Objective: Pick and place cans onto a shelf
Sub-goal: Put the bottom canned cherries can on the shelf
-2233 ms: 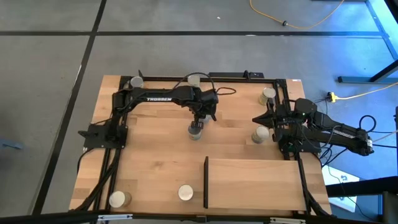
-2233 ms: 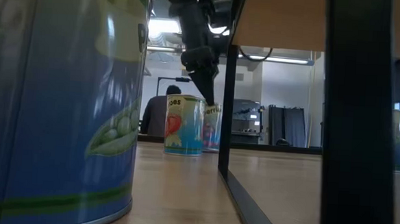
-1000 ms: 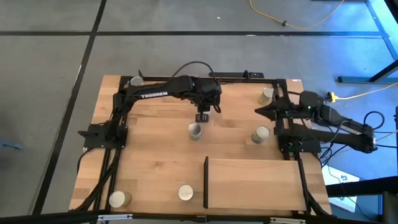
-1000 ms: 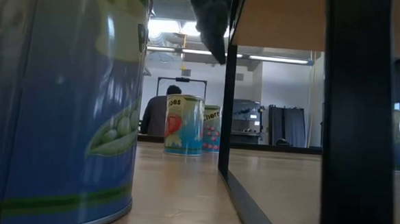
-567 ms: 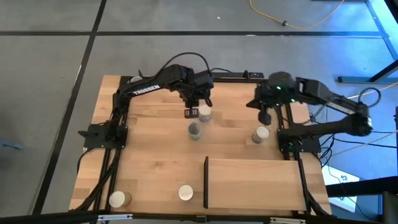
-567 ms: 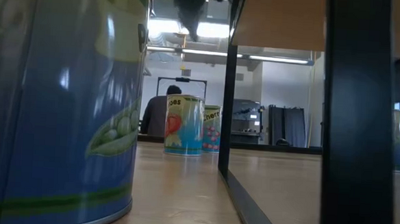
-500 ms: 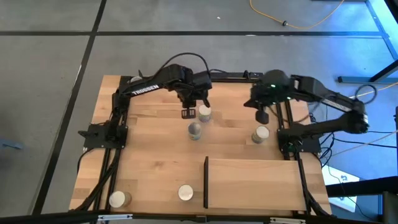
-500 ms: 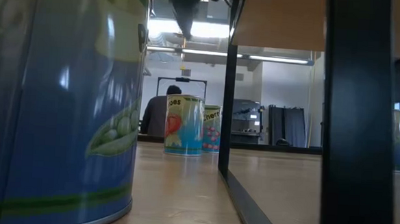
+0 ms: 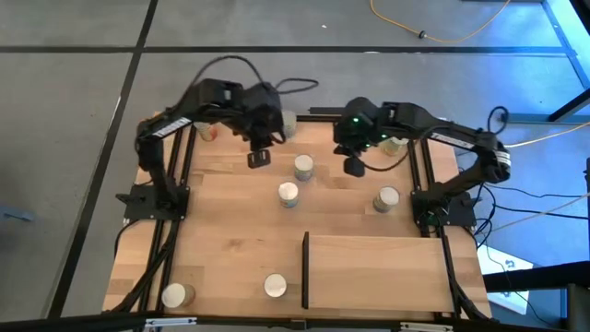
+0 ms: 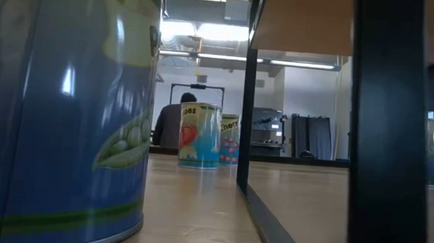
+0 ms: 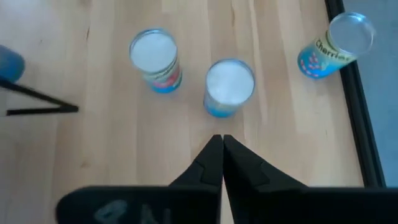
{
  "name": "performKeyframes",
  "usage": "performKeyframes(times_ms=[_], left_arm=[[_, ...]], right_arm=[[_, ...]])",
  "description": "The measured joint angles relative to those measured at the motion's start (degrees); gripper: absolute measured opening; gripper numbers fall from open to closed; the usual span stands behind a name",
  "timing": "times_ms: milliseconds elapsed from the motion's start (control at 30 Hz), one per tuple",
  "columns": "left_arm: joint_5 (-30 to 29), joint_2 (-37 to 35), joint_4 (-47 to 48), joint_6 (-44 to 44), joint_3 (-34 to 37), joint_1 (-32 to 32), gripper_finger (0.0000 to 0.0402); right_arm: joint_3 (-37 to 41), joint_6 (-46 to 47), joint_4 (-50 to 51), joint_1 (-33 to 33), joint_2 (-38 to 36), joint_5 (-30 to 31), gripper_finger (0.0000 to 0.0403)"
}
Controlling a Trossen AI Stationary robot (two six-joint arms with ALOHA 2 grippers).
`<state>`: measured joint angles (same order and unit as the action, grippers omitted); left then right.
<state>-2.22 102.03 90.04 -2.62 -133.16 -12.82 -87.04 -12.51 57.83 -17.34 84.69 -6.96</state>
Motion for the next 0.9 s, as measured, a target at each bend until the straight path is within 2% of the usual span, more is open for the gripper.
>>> performKeyframes(times_ms=[233,367,700,900], left_arm=[[-0.1,-4.9,0.0,1.0,0.0,0.0,0.0055],[-0.4,-7.2,0.0,0.9,0.0,0.0,0.0058],[-7.4,-10.4,0.0,0.6,0.0,0.0,0.0058],[-8.0,-10.3,0.0,0.5,0.0,0.0,0.0055]], right_arm=[[-0.1,-0.8,-7.9,0.0,3.2,-0.2,0.0074],[-0.1,-7.0,-8.3,0.0,5.1,-0.6,0.0096],[-0.1,-23.0,-8.6,3.2,13.9,-0.6,0.01],[-0.1,-24.2,-8.9,3.7,19.0,0.6,0.01]])
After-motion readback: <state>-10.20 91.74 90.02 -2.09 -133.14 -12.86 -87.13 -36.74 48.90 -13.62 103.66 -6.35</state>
